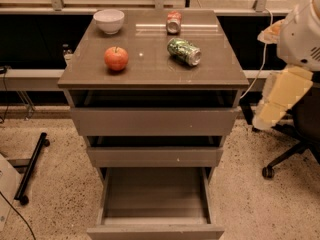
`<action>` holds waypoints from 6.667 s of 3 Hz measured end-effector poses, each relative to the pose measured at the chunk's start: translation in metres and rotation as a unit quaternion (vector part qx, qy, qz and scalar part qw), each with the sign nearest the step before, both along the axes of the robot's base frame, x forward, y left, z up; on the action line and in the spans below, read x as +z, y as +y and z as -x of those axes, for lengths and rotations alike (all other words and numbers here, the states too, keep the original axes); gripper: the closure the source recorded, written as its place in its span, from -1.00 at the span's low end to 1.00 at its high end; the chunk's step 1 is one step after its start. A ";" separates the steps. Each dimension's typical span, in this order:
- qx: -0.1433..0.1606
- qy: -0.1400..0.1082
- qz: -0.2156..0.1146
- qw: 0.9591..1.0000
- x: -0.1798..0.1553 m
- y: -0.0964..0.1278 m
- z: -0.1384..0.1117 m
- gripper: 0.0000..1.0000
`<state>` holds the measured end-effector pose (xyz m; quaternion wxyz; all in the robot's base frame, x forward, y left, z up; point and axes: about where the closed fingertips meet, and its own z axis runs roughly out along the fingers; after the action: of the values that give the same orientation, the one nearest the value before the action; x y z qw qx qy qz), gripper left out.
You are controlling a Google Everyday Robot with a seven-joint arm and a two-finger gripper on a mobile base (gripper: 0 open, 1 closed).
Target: Place apple into bottom drawer
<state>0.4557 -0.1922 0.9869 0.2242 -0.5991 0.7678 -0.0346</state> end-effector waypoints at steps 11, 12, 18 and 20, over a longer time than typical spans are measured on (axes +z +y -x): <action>0.114 -0.016 -0.351 0.929 -0.098 0.292 -0.239 -1.00; 0.110 -0.016 -0.379 0.919 -0.107 0.308 -0.263 -1.00; 0.135 0.007 -0.408 0.903 -0.111 0.319 -0.276 0.91; 0.224 -0.005 -0.401 0.888 -0.086 0.286 -0.176 1.00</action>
Offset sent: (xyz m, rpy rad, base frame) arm 0.0811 0.1290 -0.0224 0.3717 -0.0102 0.1250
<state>0.6316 0.0942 0.9006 0.4512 -0.6138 0.5607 0.3246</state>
